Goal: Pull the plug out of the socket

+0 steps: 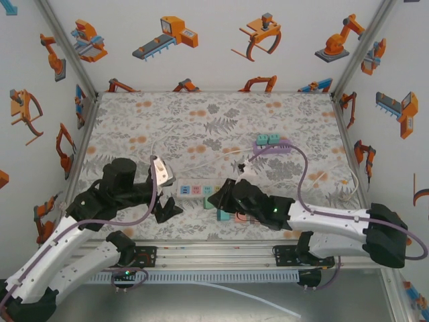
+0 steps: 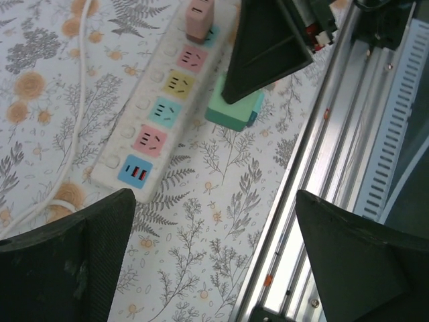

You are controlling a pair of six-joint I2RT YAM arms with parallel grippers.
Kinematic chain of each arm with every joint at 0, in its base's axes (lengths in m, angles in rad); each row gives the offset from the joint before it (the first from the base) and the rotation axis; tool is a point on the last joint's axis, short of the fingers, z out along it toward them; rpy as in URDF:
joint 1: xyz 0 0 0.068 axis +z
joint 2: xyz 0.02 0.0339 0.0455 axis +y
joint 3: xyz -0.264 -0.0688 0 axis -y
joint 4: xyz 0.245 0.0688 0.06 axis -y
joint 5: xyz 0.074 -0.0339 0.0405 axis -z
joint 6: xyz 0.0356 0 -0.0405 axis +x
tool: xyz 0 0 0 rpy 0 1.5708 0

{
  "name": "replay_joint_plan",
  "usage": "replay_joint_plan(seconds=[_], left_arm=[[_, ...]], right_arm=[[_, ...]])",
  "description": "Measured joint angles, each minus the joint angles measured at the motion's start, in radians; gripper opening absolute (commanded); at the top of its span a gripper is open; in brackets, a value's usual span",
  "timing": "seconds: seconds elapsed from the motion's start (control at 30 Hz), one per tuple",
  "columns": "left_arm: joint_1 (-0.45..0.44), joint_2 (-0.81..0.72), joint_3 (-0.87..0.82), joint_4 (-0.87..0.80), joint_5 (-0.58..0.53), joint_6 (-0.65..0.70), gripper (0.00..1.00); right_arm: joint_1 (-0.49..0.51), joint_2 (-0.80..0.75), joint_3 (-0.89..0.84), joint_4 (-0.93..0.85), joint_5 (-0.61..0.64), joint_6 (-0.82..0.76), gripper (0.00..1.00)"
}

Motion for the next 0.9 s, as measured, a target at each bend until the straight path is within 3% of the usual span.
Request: replay_joint_plan(seconds=[0.4,0.9], left_arm=[[-0.02,0.0,-0.024,-0.062,0.065,0.127,0.97],[-0.025,0.015,-0.039,-0.084,0.065,0.169,0.97]], right_arm=[[0.09,0.269,0.027,0.088,0.05,0.08,0.21],[0.11,0.335,0.052,0.086,0.124,0.112,0.31]])
